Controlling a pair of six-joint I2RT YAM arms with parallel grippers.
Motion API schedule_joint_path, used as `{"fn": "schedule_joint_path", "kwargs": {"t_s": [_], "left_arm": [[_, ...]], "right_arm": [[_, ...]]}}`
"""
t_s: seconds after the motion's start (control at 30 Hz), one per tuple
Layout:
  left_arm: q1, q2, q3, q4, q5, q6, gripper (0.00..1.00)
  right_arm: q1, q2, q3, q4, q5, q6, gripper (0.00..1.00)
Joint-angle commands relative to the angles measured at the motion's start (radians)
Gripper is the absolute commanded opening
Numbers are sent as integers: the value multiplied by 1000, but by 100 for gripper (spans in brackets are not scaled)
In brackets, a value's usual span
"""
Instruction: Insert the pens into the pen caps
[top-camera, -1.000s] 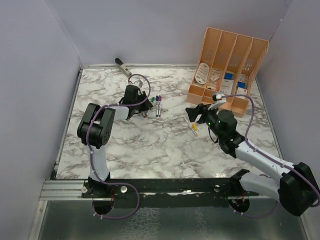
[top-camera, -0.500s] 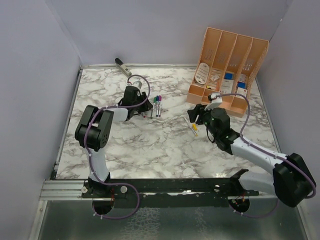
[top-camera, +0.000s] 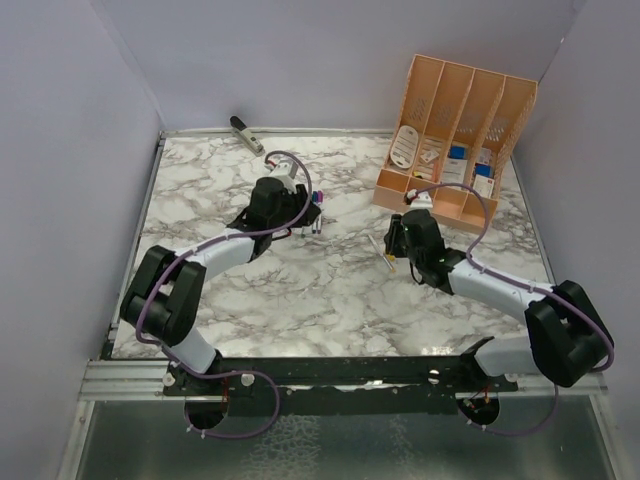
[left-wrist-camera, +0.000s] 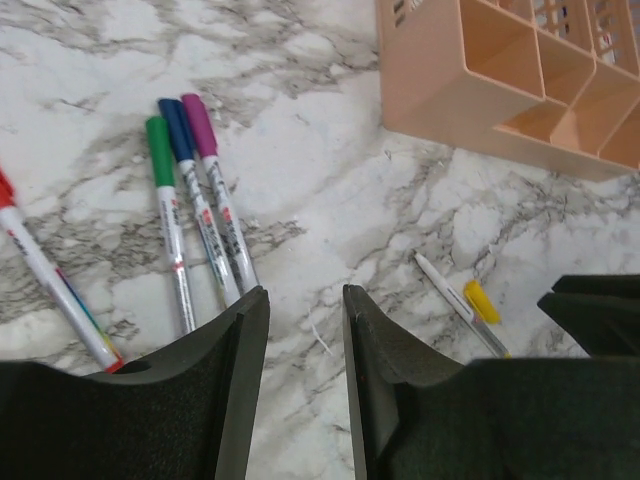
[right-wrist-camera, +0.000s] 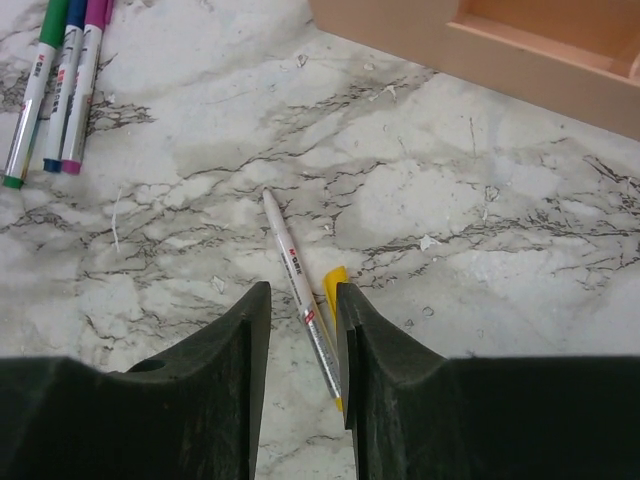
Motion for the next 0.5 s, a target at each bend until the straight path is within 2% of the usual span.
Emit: {"fn": "schedule_joint_path", "kwargs": {"t_s": [0.0,0.3,0.47], "left_arm": [[-68,-25,-61,20,-20,34,38],[-132,-97,-166,73,-38,28,39],[-136,-140,-190,76,-33,25,40]], "right_arm": [[4,29,33,-12,-64,-65,32],[4,124,102,-55,-149,-166,44],[4,155,123,-68,-138,-179,42]]}}
